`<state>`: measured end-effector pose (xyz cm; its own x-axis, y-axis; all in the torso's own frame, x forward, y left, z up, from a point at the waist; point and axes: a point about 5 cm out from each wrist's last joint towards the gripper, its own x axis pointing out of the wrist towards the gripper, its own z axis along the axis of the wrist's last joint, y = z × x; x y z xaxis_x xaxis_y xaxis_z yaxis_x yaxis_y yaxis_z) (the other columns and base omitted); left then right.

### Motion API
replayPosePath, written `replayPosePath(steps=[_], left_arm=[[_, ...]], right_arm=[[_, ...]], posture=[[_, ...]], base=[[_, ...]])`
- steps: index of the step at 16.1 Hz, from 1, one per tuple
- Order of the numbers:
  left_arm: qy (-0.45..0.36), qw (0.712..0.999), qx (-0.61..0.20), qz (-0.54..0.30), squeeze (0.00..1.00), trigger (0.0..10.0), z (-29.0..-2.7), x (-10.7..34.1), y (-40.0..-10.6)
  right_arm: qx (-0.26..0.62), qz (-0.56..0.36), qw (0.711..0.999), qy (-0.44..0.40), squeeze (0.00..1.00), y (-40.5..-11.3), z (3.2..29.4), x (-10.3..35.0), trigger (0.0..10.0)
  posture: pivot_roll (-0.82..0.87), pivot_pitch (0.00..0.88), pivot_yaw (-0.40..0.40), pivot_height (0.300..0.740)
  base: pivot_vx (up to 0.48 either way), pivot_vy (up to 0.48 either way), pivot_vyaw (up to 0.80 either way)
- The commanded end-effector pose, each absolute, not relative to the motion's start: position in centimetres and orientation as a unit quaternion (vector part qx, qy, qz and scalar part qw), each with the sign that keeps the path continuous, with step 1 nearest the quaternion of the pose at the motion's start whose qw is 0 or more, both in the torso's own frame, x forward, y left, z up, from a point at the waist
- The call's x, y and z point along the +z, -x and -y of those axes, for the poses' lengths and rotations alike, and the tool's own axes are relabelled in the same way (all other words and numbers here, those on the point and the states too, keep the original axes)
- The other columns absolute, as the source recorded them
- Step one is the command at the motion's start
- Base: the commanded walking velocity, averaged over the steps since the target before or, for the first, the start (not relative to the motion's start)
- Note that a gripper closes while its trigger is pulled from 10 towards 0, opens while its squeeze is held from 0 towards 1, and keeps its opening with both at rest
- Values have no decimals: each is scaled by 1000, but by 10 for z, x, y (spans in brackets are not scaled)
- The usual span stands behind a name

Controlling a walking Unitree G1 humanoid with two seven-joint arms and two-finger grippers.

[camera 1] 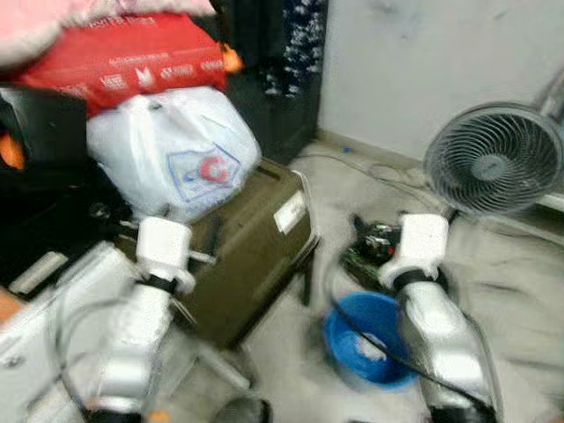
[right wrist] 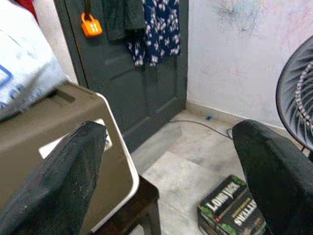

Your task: Clean up the room

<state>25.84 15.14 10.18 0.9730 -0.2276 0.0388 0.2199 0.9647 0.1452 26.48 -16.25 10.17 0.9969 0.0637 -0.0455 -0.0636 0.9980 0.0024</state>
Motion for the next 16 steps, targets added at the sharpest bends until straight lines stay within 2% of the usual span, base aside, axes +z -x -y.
replayPosePath(steps=[1,10,16], left_arm=[[-81,991,-106,30,0,10000,-155,103,-258],[-85,993,-72,29,0,10000,-162,102,-249],[-112,992,-43,29,0,10000,-176,105,-243]], right_arm=[[32,-16,999,-4,0,-265,160,104,10000],[28,-6,999,24,0,-252,169,104,10000],[41,-3,999,31,0,-256,167,109,10000]], posture=[[-3,0,46,740],[-23,0,47,740],[-15,0,29,740]], base=[[0,0,800],[0,0,800],[0,0,800]])
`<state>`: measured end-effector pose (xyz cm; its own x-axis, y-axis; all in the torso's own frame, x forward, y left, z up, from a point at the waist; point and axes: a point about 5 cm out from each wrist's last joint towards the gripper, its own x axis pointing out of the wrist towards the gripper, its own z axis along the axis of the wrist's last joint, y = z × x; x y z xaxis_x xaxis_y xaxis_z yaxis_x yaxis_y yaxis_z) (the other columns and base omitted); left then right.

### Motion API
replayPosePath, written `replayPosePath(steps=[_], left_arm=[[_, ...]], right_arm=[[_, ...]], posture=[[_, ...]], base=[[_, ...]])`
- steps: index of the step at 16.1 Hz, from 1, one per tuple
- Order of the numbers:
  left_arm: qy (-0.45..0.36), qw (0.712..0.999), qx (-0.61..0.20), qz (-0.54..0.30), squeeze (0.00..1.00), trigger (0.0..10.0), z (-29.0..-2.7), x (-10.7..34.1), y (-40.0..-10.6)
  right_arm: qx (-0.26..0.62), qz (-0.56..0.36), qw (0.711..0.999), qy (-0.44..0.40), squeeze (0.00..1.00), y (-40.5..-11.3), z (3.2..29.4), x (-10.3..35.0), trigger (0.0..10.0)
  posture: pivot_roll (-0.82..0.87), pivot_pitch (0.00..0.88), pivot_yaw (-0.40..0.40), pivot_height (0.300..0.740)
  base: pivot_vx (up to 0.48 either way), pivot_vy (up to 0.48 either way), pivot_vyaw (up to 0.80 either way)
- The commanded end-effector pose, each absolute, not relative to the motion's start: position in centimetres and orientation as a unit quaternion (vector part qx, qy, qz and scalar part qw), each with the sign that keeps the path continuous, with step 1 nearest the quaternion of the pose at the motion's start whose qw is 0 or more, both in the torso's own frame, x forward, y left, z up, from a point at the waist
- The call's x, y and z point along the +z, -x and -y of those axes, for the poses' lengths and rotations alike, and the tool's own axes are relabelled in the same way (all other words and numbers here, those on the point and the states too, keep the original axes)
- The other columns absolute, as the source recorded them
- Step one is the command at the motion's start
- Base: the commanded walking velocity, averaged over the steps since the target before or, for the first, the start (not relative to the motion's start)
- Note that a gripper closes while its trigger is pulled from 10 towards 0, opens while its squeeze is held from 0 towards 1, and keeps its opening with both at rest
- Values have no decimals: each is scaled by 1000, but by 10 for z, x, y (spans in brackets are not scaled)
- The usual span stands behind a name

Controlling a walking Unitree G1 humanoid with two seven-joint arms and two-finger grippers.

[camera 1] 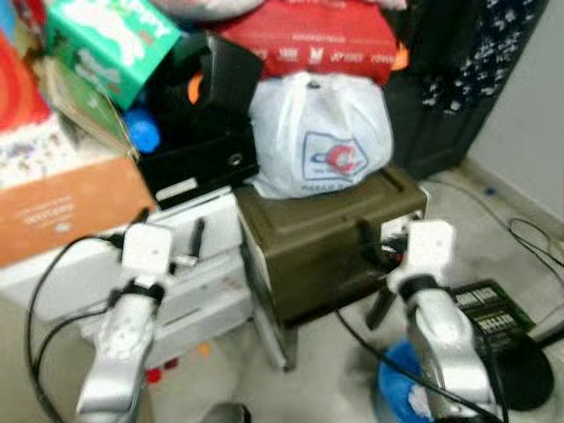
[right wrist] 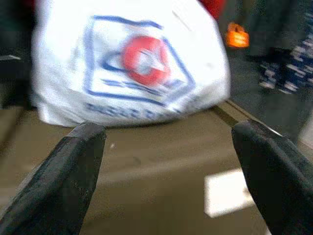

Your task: Clean up the room

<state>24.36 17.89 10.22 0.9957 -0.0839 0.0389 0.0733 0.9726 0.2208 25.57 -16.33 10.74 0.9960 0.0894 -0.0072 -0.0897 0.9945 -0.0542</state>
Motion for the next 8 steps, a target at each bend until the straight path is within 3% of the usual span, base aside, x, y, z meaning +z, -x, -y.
replayPosePath(steps=[1,5,8], left_arm=[[-112,992,-48,26,0,10000,-175,104,-242],[-102,993,-56,5,0,10000,-172,96,-224],[-113,992,-47,-7,0,10000,-185,92,-215]], right_arm=[[44,-4,999,31,0,-254,166,109,10000],[33,-13,999,32,0,-244,173,105,10000],[19,-32,999,37,0,-233,184,97,10000]], posture=[[-17,0,26,740],[-20,0,31,740],[-15,0,29,740]], base=[[0,0,800],[0,0,800],[0,0,800]])
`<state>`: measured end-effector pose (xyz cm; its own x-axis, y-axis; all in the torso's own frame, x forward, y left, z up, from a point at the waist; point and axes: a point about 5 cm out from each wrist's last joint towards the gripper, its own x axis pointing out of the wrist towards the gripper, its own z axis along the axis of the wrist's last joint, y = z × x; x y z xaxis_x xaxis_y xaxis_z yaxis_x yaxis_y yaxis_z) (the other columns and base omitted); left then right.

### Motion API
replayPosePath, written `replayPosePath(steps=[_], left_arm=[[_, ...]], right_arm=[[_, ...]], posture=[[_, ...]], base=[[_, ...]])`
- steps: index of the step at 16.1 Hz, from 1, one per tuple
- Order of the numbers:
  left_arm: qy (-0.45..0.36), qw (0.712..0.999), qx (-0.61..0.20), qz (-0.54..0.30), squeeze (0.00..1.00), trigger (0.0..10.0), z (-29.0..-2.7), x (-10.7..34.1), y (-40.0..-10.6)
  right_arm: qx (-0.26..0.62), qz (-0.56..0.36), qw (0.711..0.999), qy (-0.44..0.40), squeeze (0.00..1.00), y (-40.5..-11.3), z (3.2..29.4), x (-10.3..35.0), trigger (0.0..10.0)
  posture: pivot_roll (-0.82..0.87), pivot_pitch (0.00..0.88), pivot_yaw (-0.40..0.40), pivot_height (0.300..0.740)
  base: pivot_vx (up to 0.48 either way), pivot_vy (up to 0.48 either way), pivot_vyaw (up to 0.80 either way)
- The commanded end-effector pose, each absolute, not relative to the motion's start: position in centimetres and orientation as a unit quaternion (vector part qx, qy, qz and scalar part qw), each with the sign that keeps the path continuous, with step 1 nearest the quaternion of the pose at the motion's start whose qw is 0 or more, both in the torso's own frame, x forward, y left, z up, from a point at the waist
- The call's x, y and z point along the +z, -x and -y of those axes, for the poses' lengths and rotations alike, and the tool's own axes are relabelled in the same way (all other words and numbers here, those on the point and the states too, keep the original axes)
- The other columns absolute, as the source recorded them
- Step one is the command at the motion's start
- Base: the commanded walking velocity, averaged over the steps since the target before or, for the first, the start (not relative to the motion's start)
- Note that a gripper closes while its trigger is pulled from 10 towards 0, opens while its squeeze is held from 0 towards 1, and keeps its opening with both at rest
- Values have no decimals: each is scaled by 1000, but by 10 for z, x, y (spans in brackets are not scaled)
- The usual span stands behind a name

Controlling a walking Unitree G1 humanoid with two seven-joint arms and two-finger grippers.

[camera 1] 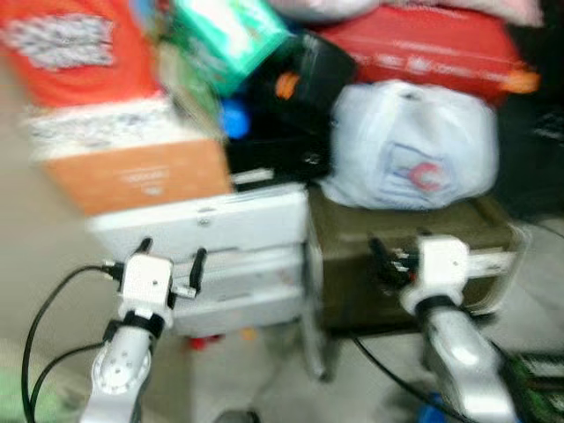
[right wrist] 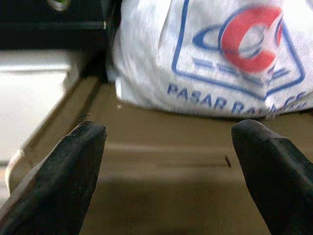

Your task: Clean up the room

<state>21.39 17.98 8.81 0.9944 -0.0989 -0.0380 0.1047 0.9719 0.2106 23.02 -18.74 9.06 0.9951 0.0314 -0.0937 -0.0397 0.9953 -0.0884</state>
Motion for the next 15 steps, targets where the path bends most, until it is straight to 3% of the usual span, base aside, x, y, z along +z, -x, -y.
replayPosePath(steps=[1,10,15], left_arm=[[-116,992,-43,-10,0,10000,-188,92,-214],[-120,990,-57,44,0,10000,-173,112,-246],[-113,991,-58,44,0,10000,-166,111,-247]], right_arm=[[27,-36,998,40,0,-230,182,95,10000],[52,-27,998,33,0,-238,167,100,10000],[49,-18,998,35,0,-243,169,106,10000]], posture=[[-16,0,28,740],[-19,0,6,740],[-26,0,14,740]], base=[[0,0,800],[0,0,800],[0,0,800]])
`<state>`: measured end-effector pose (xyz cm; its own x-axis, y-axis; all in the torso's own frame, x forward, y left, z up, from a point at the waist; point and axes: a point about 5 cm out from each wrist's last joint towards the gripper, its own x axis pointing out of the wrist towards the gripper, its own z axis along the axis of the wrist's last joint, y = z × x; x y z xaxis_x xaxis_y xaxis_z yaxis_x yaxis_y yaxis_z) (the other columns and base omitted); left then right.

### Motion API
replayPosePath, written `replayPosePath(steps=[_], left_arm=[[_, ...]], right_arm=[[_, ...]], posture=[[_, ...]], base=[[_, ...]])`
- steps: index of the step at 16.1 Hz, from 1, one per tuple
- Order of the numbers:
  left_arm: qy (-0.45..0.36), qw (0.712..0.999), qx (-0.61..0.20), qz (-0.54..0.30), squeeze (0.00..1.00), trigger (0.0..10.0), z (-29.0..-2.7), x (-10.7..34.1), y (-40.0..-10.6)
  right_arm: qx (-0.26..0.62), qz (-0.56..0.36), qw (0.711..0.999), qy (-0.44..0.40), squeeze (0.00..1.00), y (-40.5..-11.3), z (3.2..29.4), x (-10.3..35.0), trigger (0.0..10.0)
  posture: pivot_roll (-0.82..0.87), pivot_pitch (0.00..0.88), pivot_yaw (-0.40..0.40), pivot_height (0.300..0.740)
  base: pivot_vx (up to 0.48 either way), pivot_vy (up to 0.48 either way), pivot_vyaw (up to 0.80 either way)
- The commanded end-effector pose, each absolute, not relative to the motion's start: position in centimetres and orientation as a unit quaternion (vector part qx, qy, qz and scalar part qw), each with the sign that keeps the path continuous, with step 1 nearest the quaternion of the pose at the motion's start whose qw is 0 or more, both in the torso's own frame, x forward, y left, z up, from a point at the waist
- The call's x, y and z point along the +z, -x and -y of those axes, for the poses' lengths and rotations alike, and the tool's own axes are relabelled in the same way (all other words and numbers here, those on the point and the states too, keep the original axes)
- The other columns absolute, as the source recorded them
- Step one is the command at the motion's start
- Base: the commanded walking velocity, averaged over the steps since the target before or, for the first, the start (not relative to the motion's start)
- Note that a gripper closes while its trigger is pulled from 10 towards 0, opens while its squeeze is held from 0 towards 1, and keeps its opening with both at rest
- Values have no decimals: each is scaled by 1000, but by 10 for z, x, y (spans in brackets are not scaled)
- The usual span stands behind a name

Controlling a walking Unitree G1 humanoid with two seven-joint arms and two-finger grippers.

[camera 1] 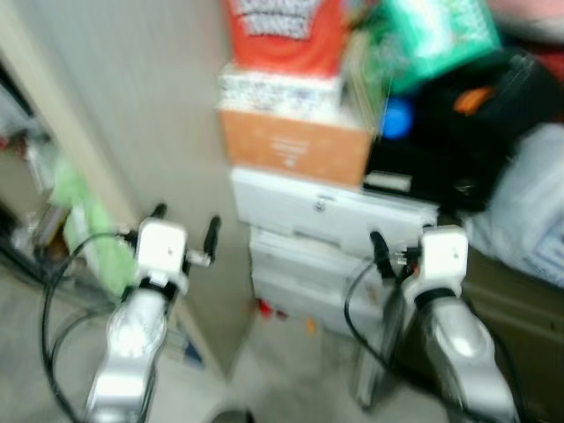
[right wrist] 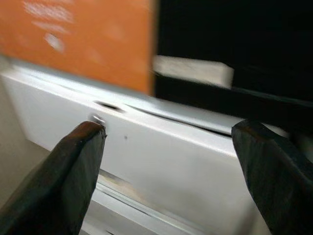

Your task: Clean up the room

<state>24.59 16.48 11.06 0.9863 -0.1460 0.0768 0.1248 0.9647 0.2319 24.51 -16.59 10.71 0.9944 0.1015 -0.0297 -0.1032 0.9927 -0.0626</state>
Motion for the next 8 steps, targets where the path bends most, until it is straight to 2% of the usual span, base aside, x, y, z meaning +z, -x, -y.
replayPosePath(steps=[1,8], left_arm=[[-111,991,-61,41,0,10000,-164,109,-244],[-114,991,-64,32,0,10000,-164,104,-239]], right_arm=[[48,-20,998,36,0,-242,170,105,10000],[50,-27,998,38,0,-240,169,102,10000]], posture=[[-27,0,15,740],[-26,0,23,740]], base=[[0,0,800],[0,0,800]])
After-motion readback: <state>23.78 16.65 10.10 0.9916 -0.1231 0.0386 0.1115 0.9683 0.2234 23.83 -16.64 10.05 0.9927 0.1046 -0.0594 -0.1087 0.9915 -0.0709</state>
